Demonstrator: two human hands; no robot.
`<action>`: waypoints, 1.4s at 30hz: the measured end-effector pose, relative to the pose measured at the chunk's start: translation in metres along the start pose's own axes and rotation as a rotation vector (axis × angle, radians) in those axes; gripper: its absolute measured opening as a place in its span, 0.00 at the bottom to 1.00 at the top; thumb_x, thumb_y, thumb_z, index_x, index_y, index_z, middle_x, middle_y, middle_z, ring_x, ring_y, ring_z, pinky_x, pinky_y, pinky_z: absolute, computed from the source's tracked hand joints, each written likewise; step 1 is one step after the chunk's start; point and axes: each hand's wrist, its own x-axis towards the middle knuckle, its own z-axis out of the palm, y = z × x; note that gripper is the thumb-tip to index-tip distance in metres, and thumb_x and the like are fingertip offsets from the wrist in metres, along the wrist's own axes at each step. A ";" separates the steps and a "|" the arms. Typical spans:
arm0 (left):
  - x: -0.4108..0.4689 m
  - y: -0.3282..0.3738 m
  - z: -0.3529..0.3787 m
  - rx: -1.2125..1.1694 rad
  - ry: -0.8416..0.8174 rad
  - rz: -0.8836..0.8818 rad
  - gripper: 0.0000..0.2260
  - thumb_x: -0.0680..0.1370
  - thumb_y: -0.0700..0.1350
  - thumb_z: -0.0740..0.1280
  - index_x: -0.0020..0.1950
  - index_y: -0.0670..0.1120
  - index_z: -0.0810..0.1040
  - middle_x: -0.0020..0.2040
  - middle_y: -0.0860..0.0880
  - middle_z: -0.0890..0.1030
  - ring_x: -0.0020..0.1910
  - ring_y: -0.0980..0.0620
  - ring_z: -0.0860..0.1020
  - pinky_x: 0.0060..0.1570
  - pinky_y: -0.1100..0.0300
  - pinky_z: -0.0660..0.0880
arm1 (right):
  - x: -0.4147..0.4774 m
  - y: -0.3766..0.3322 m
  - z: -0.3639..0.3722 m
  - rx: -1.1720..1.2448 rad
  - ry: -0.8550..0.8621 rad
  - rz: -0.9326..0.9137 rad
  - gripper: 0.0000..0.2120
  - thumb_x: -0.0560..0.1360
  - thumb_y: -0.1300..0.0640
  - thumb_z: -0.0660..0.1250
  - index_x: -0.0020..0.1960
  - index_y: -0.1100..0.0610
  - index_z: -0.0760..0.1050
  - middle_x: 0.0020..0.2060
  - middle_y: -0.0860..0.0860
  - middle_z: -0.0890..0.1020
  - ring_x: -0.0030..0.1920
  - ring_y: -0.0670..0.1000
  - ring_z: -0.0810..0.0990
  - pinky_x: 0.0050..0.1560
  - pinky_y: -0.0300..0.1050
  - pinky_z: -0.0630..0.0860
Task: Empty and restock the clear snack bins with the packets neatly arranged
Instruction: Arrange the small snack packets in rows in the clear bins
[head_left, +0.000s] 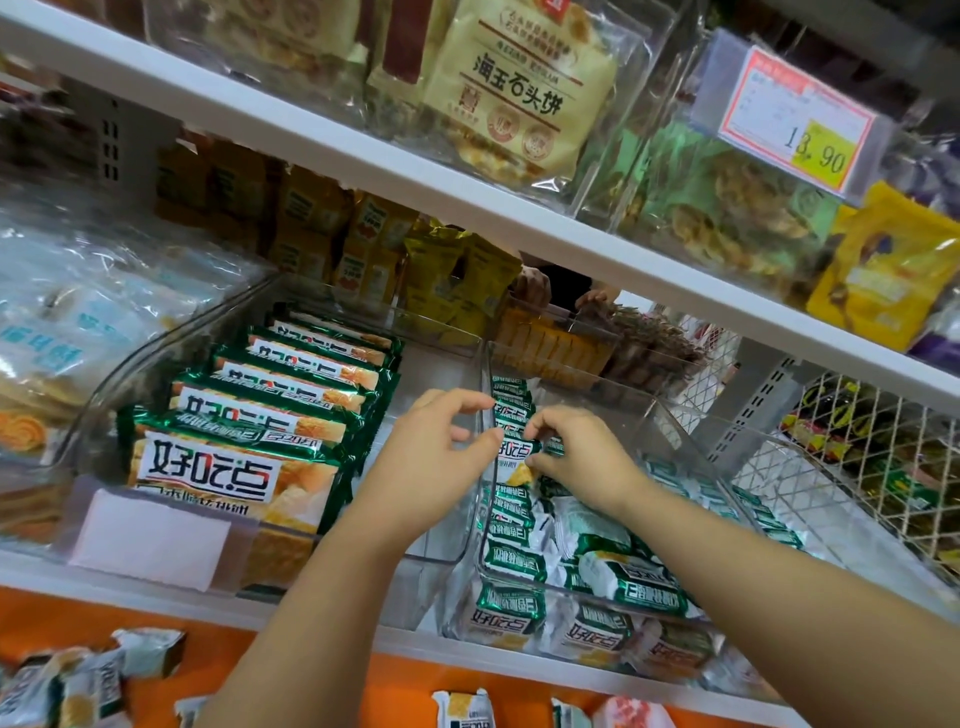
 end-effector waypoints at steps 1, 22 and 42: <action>0.000 0.001 0.000 -0.003 0.000 -0.002 0.11 0.78 0.49 0.66 0.60 0.56 0.74 0.58 0.57 0.71 0.53 0.60 0.75 0.43 0.74 0.67 | 0.000 0.000 -0.002 -0.040 -0.025 -0.012 0.11 0.71 0.55 0.73 0.50 0.48 0.75 0.48 0.43 0.77 0.54 0.49 0.73 0.56 0.47 0.70; -0.001 0.002 -0.001 0.011 -0.021 -0.009 0.09 0.79 0.50 0.65 0.59 0.58 0.72 0.59 0.58 0.71 0.53 0.62 0.75 0.41 0.74 0.66 | -0.033 0.033 -0.035 -0.034 -0.183 0.147 0.02 0.77 0.55 0.67 0.47 0.51 0.75 0.45 0.46 0.79 0.48 0.49 0.78 0.46 0.38 0.70; -0.001 0.003 -0.001 0.016 -0.024 -0.019 0.12 0.79 0.50 0.65 0.62 0.54 0.74 0.59 0.55 0.71 0.54 0.60 0.74 0.41 0.75 0.65 | -0.045 0.009 -0.057 0.347 -0.266 0.179 0.09 0.76 0.53 0.68 0.55 0.43 0.74 0.61 0.44 0.76 0.64 0.48 0.74 0.65 0.49 0.71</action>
